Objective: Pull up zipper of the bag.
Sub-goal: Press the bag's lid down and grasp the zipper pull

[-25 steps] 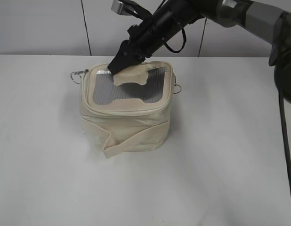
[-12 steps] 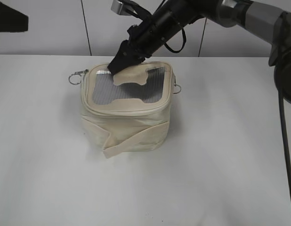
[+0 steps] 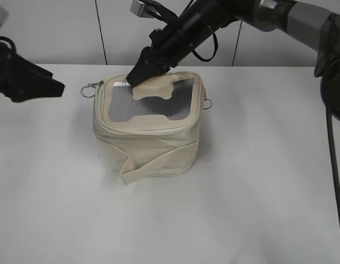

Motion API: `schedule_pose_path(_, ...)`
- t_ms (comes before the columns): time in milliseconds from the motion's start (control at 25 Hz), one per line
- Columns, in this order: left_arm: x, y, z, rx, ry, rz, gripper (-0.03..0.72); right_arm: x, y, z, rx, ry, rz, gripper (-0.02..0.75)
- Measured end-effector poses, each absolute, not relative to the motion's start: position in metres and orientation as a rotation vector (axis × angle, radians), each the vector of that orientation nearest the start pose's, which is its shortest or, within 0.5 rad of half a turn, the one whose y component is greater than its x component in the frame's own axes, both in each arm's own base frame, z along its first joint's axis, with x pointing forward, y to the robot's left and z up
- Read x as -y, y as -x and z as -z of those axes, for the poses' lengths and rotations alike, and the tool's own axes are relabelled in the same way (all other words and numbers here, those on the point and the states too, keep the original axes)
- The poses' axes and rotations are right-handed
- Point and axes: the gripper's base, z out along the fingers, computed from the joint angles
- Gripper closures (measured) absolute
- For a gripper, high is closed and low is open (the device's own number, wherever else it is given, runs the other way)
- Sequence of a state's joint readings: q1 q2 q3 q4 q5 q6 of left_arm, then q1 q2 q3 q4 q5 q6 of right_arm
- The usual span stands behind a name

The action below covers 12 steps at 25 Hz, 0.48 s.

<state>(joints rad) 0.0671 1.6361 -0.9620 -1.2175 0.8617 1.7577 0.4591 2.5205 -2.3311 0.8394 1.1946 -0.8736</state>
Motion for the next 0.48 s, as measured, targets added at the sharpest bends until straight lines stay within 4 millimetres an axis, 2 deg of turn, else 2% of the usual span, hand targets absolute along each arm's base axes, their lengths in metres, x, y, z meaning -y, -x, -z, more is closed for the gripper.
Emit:
schedule_pose_path(160, 0.065, -0.326, -0.202, -2.065, -1.112, 0.501, 0.213, -0.292, -0.449, -0.193, -2.151, 1.348, -1.009, 0.675)
schedule_pose_path(280, 0.079, -0.330, -0.191, -2.048, -1.184, 0.414, 0.209, -0.292, -0.449, -0.193, -2.151, 1.348, -1.009, 0.676)
schedule_pose_path(480, 0.088, -0.341, -0.178, -2.061, -1.191, 0.331, 0.209, -0.292, -0.449, -0.193, -2.154, 1.344, -1.011, 0.676)
